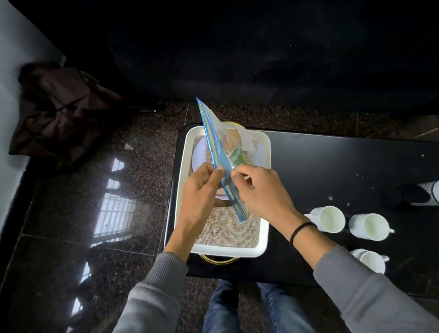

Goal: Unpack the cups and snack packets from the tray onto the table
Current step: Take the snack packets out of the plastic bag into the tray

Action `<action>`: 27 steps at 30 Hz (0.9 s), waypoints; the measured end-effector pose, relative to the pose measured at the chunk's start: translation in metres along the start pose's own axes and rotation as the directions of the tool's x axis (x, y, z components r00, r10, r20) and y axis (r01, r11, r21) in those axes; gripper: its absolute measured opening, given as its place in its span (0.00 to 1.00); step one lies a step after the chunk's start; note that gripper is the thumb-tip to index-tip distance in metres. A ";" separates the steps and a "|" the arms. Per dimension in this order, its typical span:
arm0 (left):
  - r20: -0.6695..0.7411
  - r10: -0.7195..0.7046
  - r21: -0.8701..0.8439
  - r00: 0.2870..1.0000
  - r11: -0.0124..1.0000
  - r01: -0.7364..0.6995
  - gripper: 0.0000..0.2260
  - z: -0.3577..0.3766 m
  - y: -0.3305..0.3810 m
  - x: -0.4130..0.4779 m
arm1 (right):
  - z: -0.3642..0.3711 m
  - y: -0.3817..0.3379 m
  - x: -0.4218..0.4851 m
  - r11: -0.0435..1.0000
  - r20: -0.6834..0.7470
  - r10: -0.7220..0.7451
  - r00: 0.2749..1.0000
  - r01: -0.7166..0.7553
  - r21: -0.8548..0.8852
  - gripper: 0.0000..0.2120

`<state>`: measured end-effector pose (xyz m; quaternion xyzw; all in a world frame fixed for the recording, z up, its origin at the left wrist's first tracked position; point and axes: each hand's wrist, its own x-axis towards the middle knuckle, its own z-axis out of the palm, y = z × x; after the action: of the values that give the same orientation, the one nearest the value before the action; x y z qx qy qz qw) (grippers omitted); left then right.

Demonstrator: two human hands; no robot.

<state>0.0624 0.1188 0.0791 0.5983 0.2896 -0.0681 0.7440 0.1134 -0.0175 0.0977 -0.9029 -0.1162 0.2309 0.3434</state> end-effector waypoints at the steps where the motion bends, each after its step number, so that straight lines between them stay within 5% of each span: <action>1: 0.004 0.009 0.023 1.000 1.000 -0.009 0.10 0.001 -0.001 -0.002 | -0.002 0.001 0.000 0.999 -0.023 0.002 1.000 -0.003 -0.034 0.13; 9: 0.036 0.034 0.086 0.999 0.996 -0.037 0.08 -0.005 -0.004 -0.012 | -0.016 -0.013 -0.007 0.997 0.028 0.005 1.000 -0.003 -0.079 0.22; 19: -0.035 0.000 0.167 0.999 0.986 0.006 0.12 0.017 -0.005 -0.016 | -0.016 -0.029 -0.012 0.922 -0.053 -0.087 0.995 0.060 -0.383 0.12; 24: -0.155 -0.044 0.065 0.987 0.996 0.054 0.10 0.020 -0.010 -0.018 | -0.024 -0.032 -0.016 0.968 -0.113 0.012 0.994 -0.040 -0.247 0.09; 27: -0.236 -0.063 0.165 0.970 0.981 0.104 0.07 0.006 -0.011 -0.018 | -0.035 -0.029 -0.019 0.980 -0.105 0.102 0.989 -0.118 -0.161 0.09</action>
<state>0.0450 0.1060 0.0799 0.6529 0.3916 -0.0554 0.6460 0.1130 -0.0230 0.1463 -0.9436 -0.0683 0.1953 0.2586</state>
